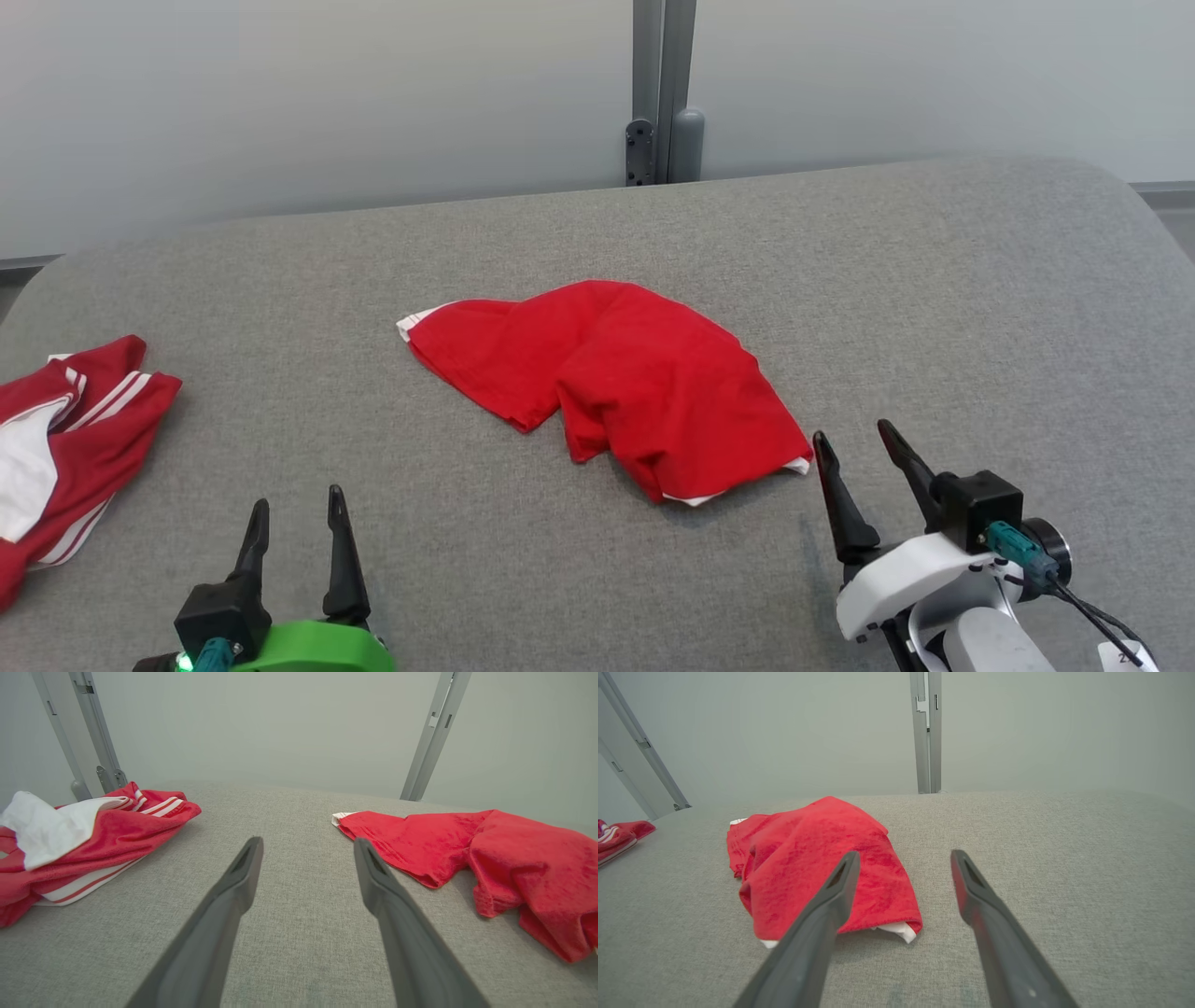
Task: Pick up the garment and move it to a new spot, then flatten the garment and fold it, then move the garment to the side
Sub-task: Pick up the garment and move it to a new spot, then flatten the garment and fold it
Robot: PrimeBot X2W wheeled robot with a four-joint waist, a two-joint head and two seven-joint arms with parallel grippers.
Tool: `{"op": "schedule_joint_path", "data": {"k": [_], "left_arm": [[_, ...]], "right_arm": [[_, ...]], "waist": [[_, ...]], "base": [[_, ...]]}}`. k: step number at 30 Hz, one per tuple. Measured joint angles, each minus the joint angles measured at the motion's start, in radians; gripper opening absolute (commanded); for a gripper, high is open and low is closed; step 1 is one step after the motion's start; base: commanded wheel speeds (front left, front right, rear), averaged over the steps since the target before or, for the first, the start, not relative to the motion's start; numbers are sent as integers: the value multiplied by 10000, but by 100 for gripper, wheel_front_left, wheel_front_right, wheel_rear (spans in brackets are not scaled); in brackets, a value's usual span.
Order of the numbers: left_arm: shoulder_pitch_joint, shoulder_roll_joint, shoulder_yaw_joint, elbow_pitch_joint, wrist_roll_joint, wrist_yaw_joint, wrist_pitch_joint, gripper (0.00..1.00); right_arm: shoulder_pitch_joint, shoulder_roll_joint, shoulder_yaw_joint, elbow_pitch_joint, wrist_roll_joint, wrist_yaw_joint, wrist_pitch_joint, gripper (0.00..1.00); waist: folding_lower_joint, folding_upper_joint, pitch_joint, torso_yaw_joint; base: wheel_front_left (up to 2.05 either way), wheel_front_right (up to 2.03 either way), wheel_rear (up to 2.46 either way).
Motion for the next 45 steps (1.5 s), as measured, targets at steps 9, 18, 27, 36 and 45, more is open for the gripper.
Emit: {"op": "schedule_joint_path", "data": {"k": [9,18,27,36,45], "left_arm": [[-5,-2,-424,107,-69,-6,0,100],[-1,-4,-497,194,6,-54,0,100],[-58,-4,-631,217,71,-211,0,100],[-195,-2,-685,219,27,-199,0,100],[-428,-4,-830,219,-213,-194,0,100]], "right_arm": [[205,8,1045,715,88,0,0,100],[314,10,1670,1312,715,0,0,100],[-25,12,1390,1705,966,0,0,100],[-345,17,1287,1852,449,0,0,100],[-761,15,903,1572,69,0,0,0]], "waist": [[0,0,78,442],[0,0,149,1367],[0,0,452,2049],[0,0,909,2356],[0,0,1255,2519]], "base": [[0,0,0],[0,0,0],[0,0,0],[0,0,0],[0,0,0]]}}
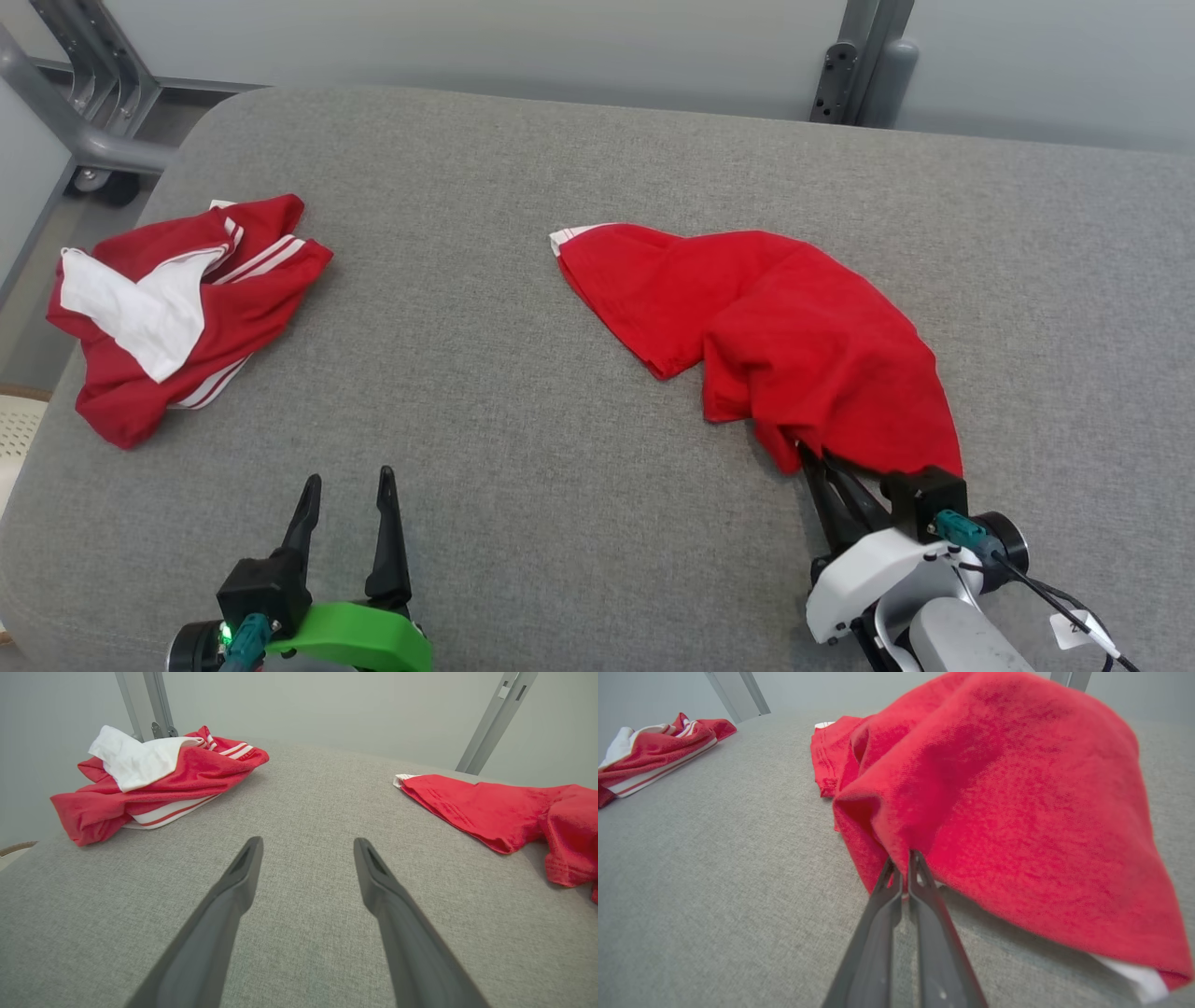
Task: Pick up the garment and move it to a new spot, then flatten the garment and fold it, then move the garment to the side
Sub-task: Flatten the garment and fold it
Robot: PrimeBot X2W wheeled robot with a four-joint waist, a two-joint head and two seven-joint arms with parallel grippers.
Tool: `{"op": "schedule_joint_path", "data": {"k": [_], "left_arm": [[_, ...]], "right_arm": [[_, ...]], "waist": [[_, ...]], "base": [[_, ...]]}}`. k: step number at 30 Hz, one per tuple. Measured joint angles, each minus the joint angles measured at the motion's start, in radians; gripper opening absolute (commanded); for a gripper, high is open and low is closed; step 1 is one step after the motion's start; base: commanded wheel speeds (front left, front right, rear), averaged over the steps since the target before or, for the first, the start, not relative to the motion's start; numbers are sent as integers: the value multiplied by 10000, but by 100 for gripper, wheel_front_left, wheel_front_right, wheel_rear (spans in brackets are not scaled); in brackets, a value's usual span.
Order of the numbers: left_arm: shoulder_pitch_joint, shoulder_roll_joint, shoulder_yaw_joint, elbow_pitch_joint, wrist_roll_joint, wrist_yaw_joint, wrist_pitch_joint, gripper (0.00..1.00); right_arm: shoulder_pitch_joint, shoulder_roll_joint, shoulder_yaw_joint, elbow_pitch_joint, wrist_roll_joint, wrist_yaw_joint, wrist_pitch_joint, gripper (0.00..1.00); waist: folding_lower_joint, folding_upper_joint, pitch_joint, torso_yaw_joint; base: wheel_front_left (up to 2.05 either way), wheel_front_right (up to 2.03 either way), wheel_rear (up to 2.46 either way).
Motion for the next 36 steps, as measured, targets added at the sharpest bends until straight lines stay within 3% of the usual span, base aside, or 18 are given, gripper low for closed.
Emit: {"op": "schedule_joint_path", "data": {"k": [5,10,14,20,24,27,33,35,36], "left_arm": [[35,0,12,138,-58,-2,0,100],[260,0,21,313,-113,-38,0,100],[332,0,-84,408,-215,-63,0,100],[449,0,-355,508,-360,-82,0,100],[547,-2,-418,587,-418,-134,0,100],[550,2,-437,600,-487,-132,0,100],[465,0,-608,571,-616,-61,0,100],[343,2,-639,562,-616,-61,0,100],[236,0,-667,556,-614,-61,0,100]], "right_arm": [[-4,-4,52,-640,205,0,0,0],[-204,-13,863,-1965,688,0,0,0],[-959,-6,1670,-2518,1001,0,0,0],[-2557,2,2516,-3327,2389,0,0,0],[-2993,6,1990,-3386,2851,0,0,0],[-2978,40,1037,-2859,2849,0,-2,0],[-2531,-58,-2318,-489,1695,-2,0,0],[-2392,-205,-3317,58,1095,0,0,23],[-2297,-205,-4305,665,671,-2,0,73]], "waist": [[0,0,-128,6],[0,0,-526,-155],[0,0,-871,-331],[0,0,-1368,-513],[0,0,-1391,-374],[-1,0,-1260,-262],[0,0,-765,-101],[0,0,-591,-72],[0,0,-424,-60]], "base": [[0,0,0],[0,0,0],[0,0,0],[0,0,0],[0,0,0],[0,0,0],[0,0,0],[0,0,0],[0,0,0]]}}
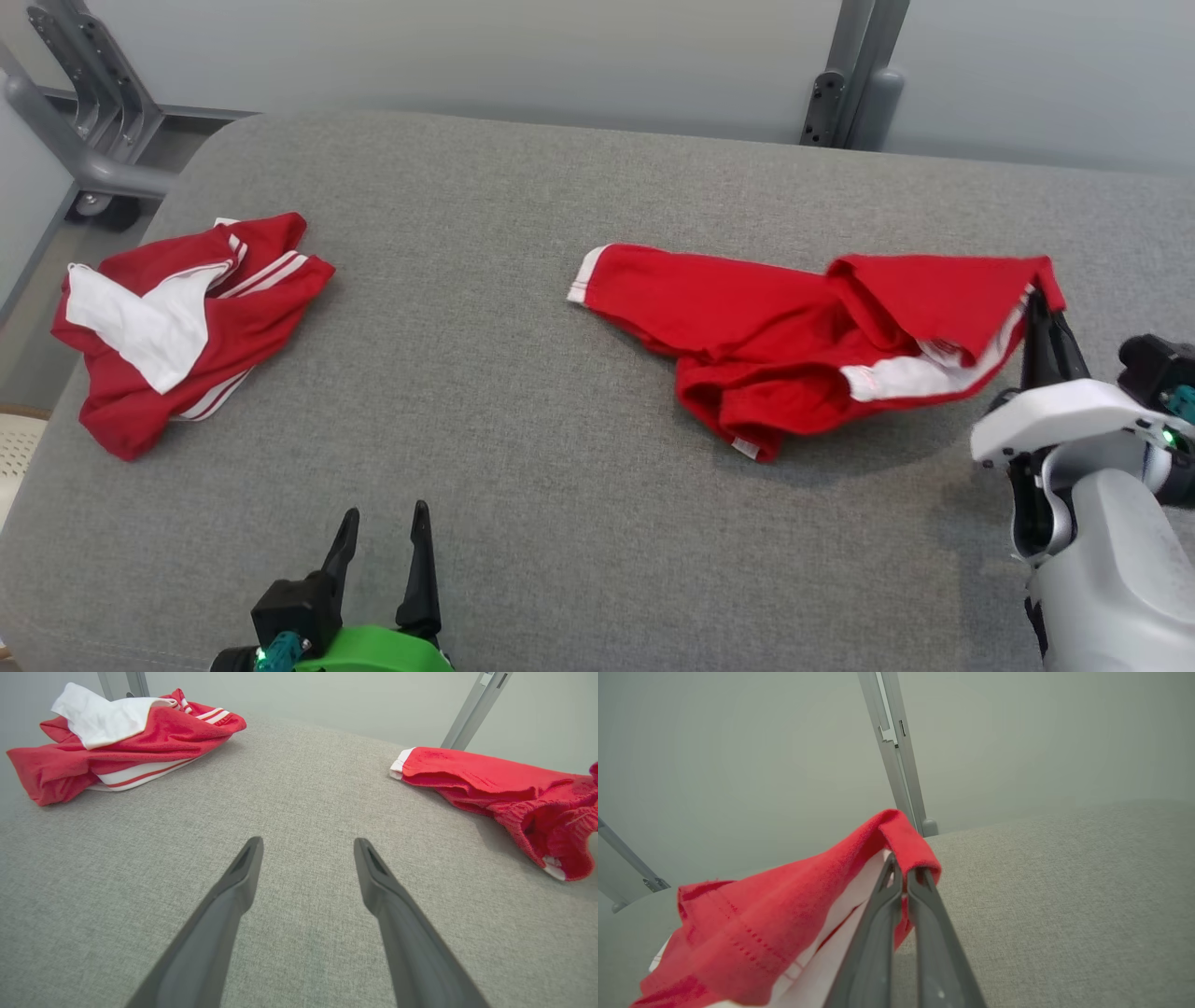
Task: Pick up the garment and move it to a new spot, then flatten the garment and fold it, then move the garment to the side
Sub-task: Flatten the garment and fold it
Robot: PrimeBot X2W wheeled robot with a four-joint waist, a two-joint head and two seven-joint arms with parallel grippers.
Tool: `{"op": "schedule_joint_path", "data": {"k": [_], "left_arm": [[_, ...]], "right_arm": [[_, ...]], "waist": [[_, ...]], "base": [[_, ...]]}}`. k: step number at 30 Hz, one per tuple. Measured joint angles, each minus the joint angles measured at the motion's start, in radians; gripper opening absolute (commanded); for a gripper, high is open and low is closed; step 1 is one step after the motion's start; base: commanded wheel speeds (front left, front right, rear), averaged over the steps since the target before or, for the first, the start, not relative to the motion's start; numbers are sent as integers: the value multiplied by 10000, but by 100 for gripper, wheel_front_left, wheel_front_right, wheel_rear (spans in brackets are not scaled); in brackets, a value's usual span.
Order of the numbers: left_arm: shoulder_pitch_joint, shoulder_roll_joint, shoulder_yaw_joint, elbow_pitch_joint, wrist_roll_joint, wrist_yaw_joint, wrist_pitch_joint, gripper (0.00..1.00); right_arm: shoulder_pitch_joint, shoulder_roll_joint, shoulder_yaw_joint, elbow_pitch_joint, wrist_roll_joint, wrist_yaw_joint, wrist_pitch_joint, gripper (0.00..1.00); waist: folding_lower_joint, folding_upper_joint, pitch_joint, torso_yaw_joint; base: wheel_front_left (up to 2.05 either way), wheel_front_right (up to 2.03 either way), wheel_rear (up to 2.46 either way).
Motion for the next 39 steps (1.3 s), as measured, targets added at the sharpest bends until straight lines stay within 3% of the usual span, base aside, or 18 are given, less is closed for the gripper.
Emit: {"op": "schedule_joint_path", "data": {"k": [1,3,8,14,18,29,39], "left_arm": [[-62,2,-27,2,4,-4,0,100],[-174,2,-71,4,25,-15,0,100],[-371,2,-127,-52,79,-88,0,100],[-707,2,-520,-222,169,-297,0,100],[-1078,0,-1235,-244,140,-581,0,100],[-2785,-21,-3956,23,136,-1323,0,100],[-3833,-25,-5342,798,-397,-1509,0,100]], "right_arm": [[66,4,-451,240,-182,0,0,100],[117,50,-997,441,-543,0,0,100],[313,159,-1258,36,-1030,2,0,100],[849,186,-182,-976,-1181,2,0,100],[1357,199,546,-1455,-1014,2,-2,100],[1476,198,1273,-1985,-449,2,-2,100],[1136,192,1335,-2008,-209,2,0,100]], "waist": [[0,0,83,-6],[0,0,216,-63],[0,0,341,-419],[0,0,381,-1042],[0,0,420,-1493],[-1,0,841,-2716],[0,0,1465,-3739]], "base": [[0,0,0],[0,0,0],[0,0,0],[0,0,0],[0,0,0],[0,0,0],[0,0,0]]}}
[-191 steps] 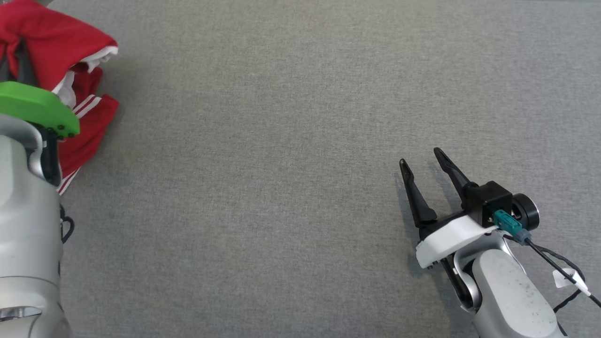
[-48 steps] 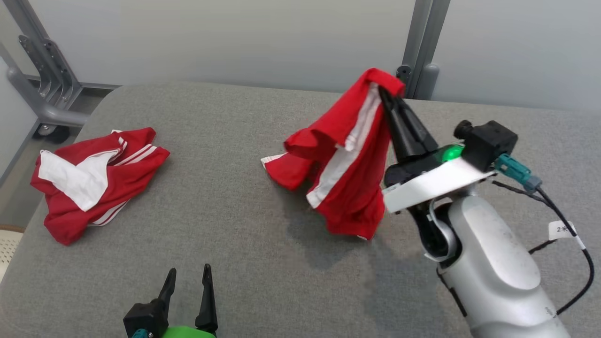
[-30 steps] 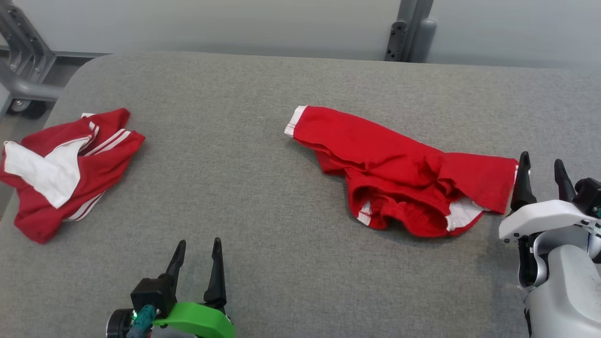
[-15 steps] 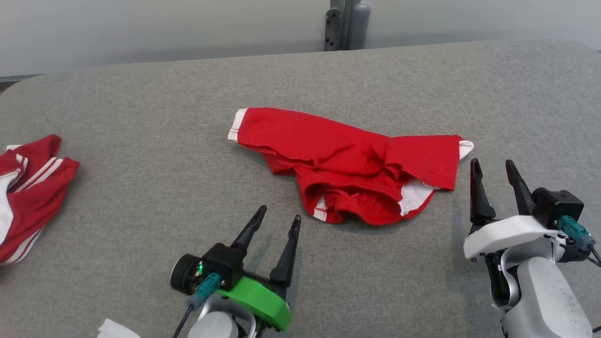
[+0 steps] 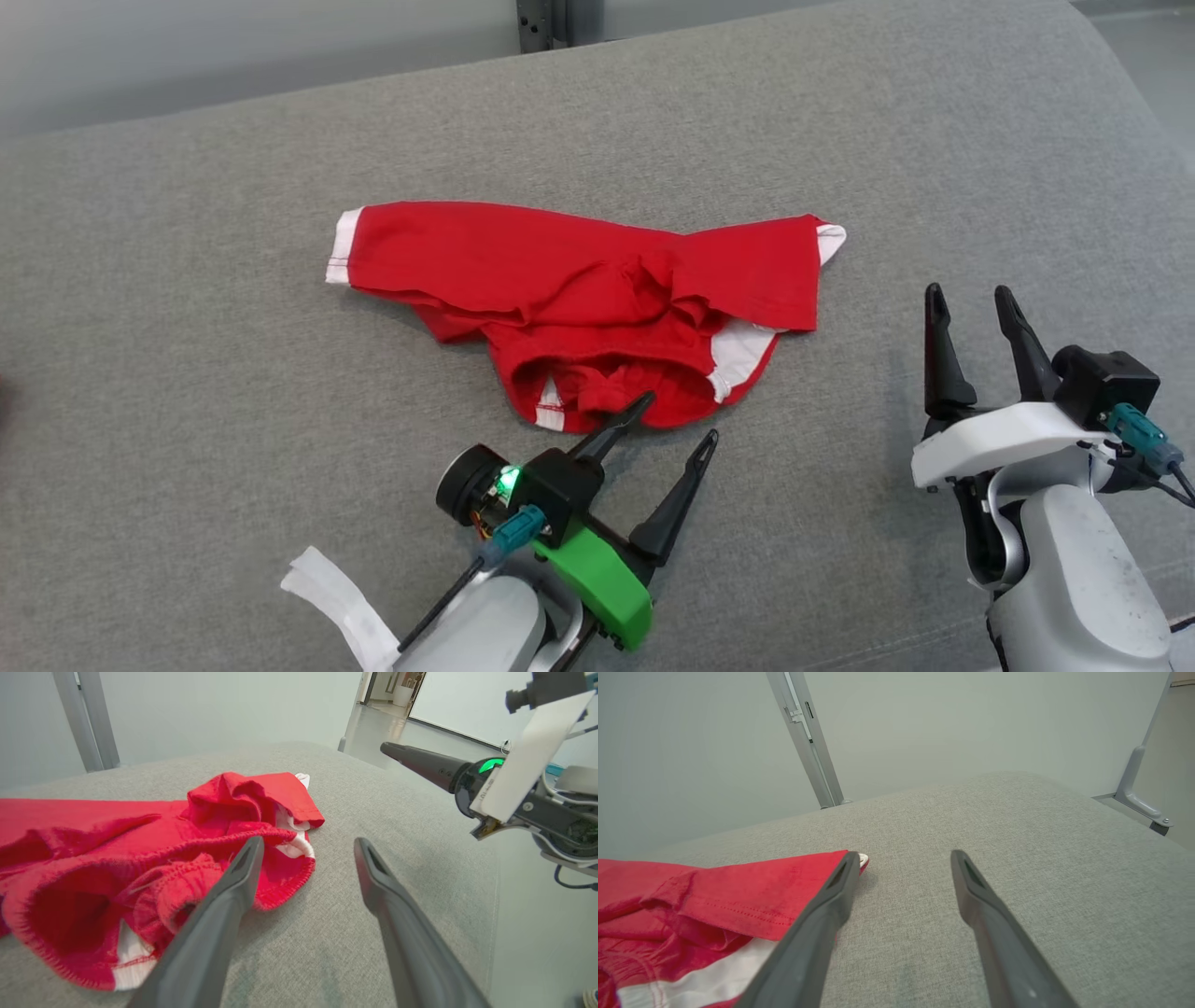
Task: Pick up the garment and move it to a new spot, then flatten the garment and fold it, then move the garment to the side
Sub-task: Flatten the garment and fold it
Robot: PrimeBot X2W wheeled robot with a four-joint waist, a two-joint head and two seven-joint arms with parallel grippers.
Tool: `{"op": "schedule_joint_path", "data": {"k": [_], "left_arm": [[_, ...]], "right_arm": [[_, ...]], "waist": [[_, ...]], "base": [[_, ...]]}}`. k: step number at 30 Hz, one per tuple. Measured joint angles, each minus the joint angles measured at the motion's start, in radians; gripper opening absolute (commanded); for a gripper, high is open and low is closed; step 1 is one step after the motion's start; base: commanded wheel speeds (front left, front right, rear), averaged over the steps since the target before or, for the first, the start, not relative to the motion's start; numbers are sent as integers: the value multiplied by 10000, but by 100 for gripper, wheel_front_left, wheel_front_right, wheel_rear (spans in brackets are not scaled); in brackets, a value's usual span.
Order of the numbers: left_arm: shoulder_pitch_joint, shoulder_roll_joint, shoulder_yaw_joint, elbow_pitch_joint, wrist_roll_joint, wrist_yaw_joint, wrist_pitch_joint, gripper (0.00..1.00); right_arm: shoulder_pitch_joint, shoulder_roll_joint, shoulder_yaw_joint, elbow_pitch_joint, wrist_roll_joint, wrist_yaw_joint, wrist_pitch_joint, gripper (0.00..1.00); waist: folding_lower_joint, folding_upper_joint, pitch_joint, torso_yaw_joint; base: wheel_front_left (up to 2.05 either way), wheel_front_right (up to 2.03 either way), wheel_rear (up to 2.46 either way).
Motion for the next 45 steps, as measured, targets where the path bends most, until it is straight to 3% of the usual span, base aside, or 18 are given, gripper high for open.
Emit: {"op": "schedule_joint_path", "data": {"k": [12,19,20,21,22,33,37,45], "left_arm": [[-706,10,-163,1124,-798,-19,2,100],[-956,8,-63,1386,-727,309,2,100],[-990,10,-90,1409,-742,334,2,91],[-1029,8,-98,1407,-767,368,2,34],[-1059,8,-90,1404,-798,380,2,0],[-413,12,1306,1028,-834,802,2,0],[276,4,2002,972,-514,849,2,0],[1474,15,4322,851,107,1080,2,0]], "right_arm": [[-274,0,111,-228,337,0,0,100],[-351,2,125,-247,447,0,0,100],[-351,0,121,-242,451,0,0,100],[-351,0,119,-234,468,0,0,100],[-351,0,119,-224,491,0,0,100],[-127,2,224,-109,384,0,0,100],[103,8,704,-59,309,0,0,100],[504,13,2401,36,537,0,0,100]], "waist": [[0,0,815,-942],[0,0,1097,-1260],[0,0,1105,-1283],[0,0,1103,-1292],[0,0,1091,-1293],[0,0,691,-725],[0,0,393,-226],[0,0,-314,895]], "base": [[0,0,0],[0,0,0],[0,0,0],[0,0,0],[0,0,0],[0,0,0],[0,0,0],[0,0,0]]}}
